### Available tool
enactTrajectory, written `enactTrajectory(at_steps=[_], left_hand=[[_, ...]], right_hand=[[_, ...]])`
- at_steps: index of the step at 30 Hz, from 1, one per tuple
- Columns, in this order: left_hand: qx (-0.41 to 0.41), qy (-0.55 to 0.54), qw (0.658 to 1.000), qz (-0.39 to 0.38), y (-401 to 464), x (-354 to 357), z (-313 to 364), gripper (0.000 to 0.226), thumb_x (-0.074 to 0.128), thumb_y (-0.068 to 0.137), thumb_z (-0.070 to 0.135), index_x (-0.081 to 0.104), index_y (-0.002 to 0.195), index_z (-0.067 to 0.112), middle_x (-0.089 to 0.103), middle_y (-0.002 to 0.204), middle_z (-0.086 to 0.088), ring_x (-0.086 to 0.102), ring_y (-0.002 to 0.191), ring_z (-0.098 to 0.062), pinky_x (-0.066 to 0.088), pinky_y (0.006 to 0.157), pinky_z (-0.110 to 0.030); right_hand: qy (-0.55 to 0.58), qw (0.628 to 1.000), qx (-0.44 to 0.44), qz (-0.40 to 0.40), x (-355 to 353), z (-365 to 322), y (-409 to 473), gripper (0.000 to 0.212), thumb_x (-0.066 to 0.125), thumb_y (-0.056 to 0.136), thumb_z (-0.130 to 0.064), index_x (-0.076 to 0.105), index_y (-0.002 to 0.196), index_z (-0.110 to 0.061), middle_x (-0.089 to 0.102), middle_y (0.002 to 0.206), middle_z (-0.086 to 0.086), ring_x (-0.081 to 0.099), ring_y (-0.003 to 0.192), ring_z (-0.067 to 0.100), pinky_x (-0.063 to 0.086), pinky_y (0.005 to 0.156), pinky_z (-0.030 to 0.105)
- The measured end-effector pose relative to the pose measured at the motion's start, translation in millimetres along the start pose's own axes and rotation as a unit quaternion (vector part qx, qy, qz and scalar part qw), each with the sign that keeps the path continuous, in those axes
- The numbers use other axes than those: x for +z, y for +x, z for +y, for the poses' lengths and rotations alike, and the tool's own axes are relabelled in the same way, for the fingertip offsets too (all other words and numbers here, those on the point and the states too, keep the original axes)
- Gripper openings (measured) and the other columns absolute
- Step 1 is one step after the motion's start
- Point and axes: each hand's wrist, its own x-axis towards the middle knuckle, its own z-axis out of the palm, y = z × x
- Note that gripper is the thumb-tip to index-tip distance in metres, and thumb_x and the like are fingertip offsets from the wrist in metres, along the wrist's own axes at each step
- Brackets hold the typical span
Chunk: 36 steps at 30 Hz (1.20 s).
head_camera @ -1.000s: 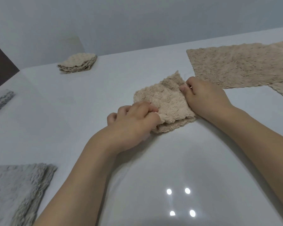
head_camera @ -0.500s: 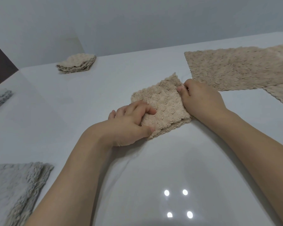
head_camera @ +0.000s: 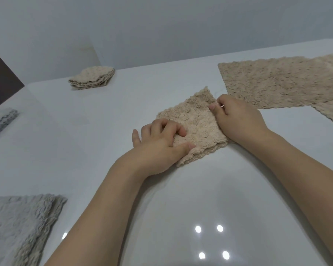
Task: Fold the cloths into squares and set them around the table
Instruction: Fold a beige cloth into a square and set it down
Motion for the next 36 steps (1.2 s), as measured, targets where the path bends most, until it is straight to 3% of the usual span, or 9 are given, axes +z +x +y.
enactTrajectory(at_steps=[5,9,13,16,20,23,26,31,36], left_hand=[[-0.008,-0.018,0.999,-0.029,-2.5,-2.5,2.2,0.03,0.05,0.086,0.064,0.034,0.109,0.052,0.019,0.128,0.02,0.006,0.136,-0.004,-0.016,0.115,-0.055],[-0.006,0.017,0.998,-0.059,-6.5,-2.5,5.1,0.066,0.059,0.071,0.078,0.029,0.123,0.05,0.013,0.142,0.017,-0.003,0.141,-0.004,-0.017,0.114,-0.058],[0.007,-0.008,1.0,-0.03,-7.9,-2.3,5.2,0.063,0.063,0.065,0.08,0.033,0.111,0.052,0.017,0.126,0.02,0.006,0.133,-0.003,-0.014,0.115,-0.057],[0.012,-0.09,0.995,0.03,-6.0,-4.4,6.4,0.055,0.048,0.061,0.089,0.05,0.098,0.048,0.028,0.114,0.028,0.018,0.114,0.004,0.001,0.119,-0.053],[-0.051,-0.175,0.958,0.221,3.8,-6.5,0.3,0.05,0.031,0.077,0.076,0.056,0.095,0.036,0.041,0.116,0.011,0.034,0.117,-0.013,0.028,0.111,-0.048],[-0.025,-0.129,0.947,0.295,2.1,-10.5,-4.0,0.043,0.035,0.091,0.056,0.054,0.114,0.025,0.051,0.12,0.003,0.044,0.117,-0.02,0.034,0.106,-0.048],[0.031,-0.089,0.959,0.268,-1.7,-14.1,-1.0,0.05,0.034,0.094,0.053,0.051,0.129,0.022,0.061,0.112,0.004,0.053,0.109,-0.022,0.041,0.097,-0.044],[0.006,-0.129,0.968,0.215,1.6,-9.2,-2.3,0.033,0.044,0.1,0.043,0.046,0.079,0.017,0.054,0.07,0.007,0.051,0.068,-0.011,0.038,0.06,-0.031],[0.011,-0.224,0.936,0.271,3.9,-8.8,3.8,0.025,0.042,0.103,0.031,0.04,0.084,0.015,0.046,0.069,0.009,0.041,0.06,-0.005,0.033,0.054,-0.023]], right_hand=[[-0.006,1.0,-0.002,0.004,-0.5,-1.5,-0.4,0.033,0.036,0.102,-0.042,0.05,0.096,-0.013,0.054,0.081,0.002,0.049,0.08,0.028,0.033,0.065,0.036],[0.004,1.0,-0.009,0.011,-0.4,-2.4,-1.3,0.034,0.036,0.102,-0.042,0.051,0.099,-0.012,0.06,0.086,0.007,0.055,0.086,0.032,0.036,0.066,0.037],[0.033,0.999,-0.026,0.019,0.0,-2.5,-1.5,0.031,0.038,0.101,-0.042,0.052,0.099,-0.015,0.063,0.086,0.005,0.055,0.085,0.031,0.042,0.071,0.04],[0.127,0.991,-0.041,-0.009,-1.9,-1.4,-2.8,0.019,0.047,0.098,-0.036,0.057,0.099,-0.021,0.063,0.079,-0.003,0.055,0.077,0.021,0.042,0.068,0.036],[0.382,0.917,-0.073,-0.085,-4.2,1.0,-6.0,0.015,0.054,0.094,-0.014,0.064,0.099,-0.025,0.065,0.082,0.001,0.056,0.075,0.016,0.044,0.073,0.033],[0.399,0.905,-0.114,-0.093,-4.6,-2.9,-7.9,0.019,0.056,0.088,-0.018,0.065,0.101,-0.03,0.069,0.091,0.004,0.061,0.083,0.019,0.047,0.08,0.034],[0.439,0.883,-0.115,-0.118,-4.5,-9.0,-11.5,0.021,0.058,0.087,-0.017,0.066,0.103,-0.029,0.07,0.093,0.0,0.061,0.088,0.011,0.048,0.084,0.029],[0.498,0.856,-0.063,-0.125,-5.9,-14.9,-13.6,0.02,0.065,0.089,-0.01,0.067,0.107,-0.018,0.071,0.092,-0.001,0.066,0.086,0.008,0.053,0.079,0.022],[0.624,0.773,0.066,-0.09,-10.0,-13.5,-7.7,0.037,0.074,0.081,-0.024,0.062,0.115,-0.017,0.067,0.088,0.008,0.065,0.079,0.018,0.051,0.075,0.034]])
